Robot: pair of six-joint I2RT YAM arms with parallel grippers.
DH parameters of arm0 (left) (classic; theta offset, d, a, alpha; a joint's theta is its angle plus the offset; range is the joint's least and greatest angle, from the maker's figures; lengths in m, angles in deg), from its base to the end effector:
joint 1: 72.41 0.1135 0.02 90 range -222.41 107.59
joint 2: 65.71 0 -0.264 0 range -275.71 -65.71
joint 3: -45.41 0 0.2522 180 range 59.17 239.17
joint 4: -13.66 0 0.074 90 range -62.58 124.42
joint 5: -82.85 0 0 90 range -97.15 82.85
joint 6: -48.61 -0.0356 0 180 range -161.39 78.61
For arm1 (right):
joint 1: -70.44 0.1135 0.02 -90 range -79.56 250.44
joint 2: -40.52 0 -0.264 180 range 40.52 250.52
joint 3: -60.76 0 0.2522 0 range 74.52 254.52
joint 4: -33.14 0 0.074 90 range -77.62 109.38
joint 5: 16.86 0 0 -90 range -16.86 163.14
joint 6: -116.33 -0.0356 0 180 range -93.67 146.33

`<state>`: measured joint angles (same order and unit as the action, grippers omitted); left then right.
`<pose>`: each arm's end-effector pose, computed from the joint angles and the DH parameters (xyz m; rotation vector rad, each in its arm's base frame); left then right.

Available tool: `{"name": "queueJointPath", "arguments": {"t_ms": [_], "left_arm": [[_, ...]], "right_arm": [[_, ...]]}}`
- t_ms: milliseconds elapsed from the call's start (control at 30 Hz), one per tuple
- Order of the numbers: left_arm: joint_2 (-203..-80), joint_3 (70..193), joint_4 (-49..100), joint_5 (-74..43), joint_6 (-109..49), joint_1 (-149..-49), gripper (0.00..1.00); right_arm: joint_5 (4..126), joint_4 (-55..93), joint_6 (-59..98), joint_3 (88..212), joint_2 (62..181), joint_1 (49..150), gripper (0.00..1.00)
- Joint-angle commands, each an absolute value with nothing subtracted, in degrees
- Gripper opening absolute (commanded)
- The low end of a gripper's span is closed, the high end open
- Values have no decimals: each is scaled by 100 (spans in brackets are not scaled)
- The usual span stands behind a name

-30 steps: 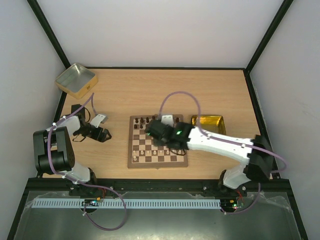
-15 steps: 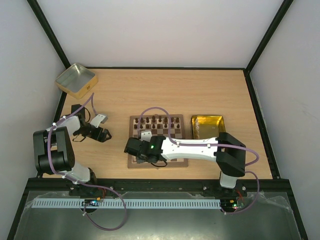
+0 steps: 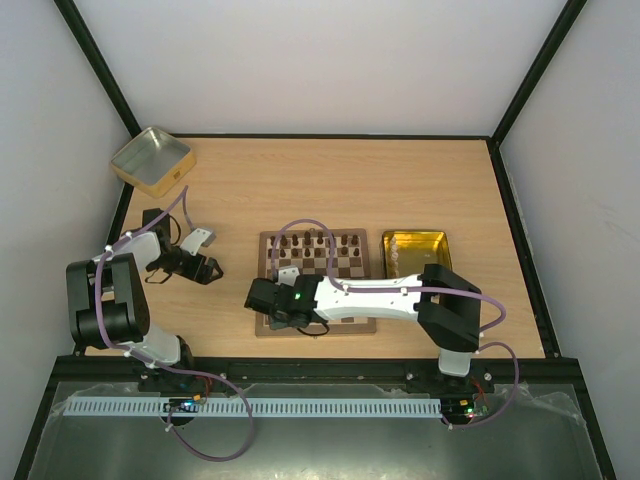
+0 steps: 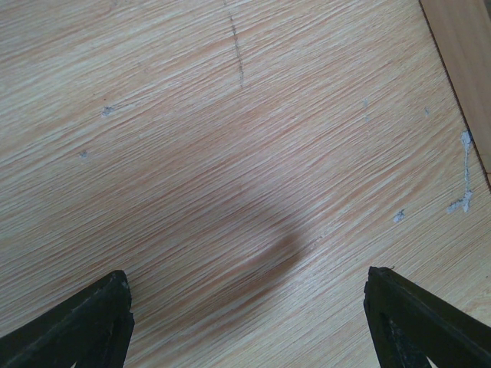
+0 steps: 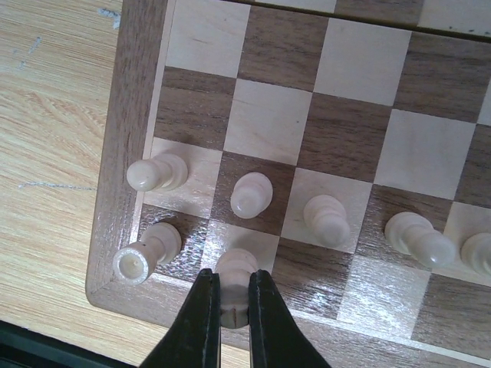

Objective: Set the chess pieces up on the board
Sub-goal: Place the chess piece on the chessboard.

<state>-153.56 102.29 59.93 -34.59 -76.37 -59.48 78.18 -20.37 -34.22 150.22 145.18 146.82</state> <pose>0.2470 0.0399 0.1445 0.5902 2.6429 -0.4811 0.0902 0.3588 0.2008 -0.3742 2.8648 0.4584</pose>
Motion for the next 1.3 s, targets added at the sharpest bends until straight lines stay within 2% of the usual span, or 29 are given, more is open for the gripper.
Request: {"name": "queueJointPath", "arguments": {"t_ms": [0, 500, 967, 1267], "left_arm": [[-15534, 10025, 6353, -3115, -7632, -5904, 83], [-15496, 10028, 6348, -3121, -7628, -5897, 83], [-15461, 10022, 6353, -3131, -7626, -5895, 83], [-15475, 10023, 6360, -3140, -7645, -5892, 83]], "right_arm": [[7867, -2030, -3448, 15225, 14601, 14721, 2], [7775, -2101, -3370, 15265, 14673, 14717, 2], [7762, -2155, -3327, 15336, 14739, 14734, 15], [7884, -2243, -3330, 15424, 14745, 14735, 17]]}}
